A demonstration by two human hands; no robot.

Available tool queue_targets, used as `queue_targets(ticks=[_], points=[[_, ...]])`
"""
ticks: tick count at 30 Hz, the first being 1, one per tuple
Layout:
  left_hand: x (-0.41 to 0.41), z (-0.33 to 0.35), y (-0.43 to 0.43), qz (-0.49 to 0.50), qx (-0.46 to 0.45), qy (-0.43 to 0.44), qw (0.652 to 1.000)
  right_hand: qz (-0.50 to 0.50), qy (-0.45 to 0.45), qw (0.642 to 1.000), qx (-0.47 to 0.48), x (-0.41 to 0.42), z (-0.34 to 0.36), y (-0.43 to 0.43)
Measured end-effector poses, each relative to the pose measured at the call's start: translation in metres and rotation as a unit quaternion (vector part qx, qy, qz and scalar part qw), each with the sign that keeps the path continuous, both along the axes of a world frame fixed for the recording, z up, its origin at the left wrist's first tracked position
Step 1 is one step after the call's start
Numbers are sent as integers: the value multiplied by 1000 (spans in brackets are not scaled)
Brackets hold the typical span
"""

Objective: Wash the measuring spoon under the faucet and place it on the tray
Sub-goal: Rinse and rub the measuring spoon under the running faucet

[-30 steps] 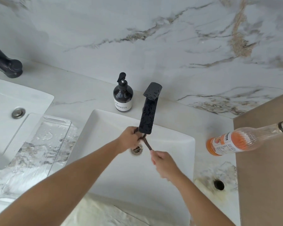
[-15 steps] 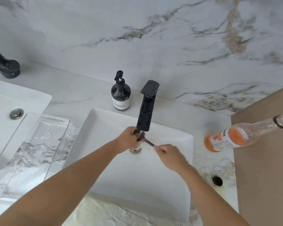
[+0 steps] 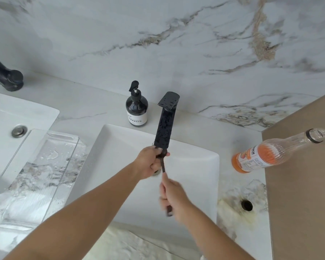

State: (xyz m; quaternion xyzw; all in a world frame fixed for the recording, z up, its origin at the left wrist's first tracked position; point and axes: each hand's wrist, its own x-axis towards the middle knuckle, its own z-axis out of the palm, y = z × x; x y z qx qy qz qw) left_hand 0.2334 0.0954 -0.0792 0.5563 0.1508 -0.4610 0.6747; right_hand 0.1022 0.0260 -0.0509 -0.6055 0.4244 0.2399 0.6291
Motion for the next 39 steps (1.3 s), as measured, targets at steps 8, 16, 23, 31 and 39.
queue_targets(ticks=[8, 16, 23, 31, 39], points=[[-7, 5, 1, 38, -15, -43, 998, 96, -67, 964, -238, -10, -8, -9], [-28, 5, -7, 21, -63, 104, 992, -49, -37, 997, 53, -10, -9, 9], [-36, 0, 3, 67, -79, 86, 991, 34, -79, 996, 27, -17, -4, 10], [-41, 2, 5, 56, -69, 72, 993, 9, -91, 995, 42, -23, -1, 17], [-40, 3, 19, 22, -144, 99, 984, 1, -77, 994, 72, -20, 0, 8]])
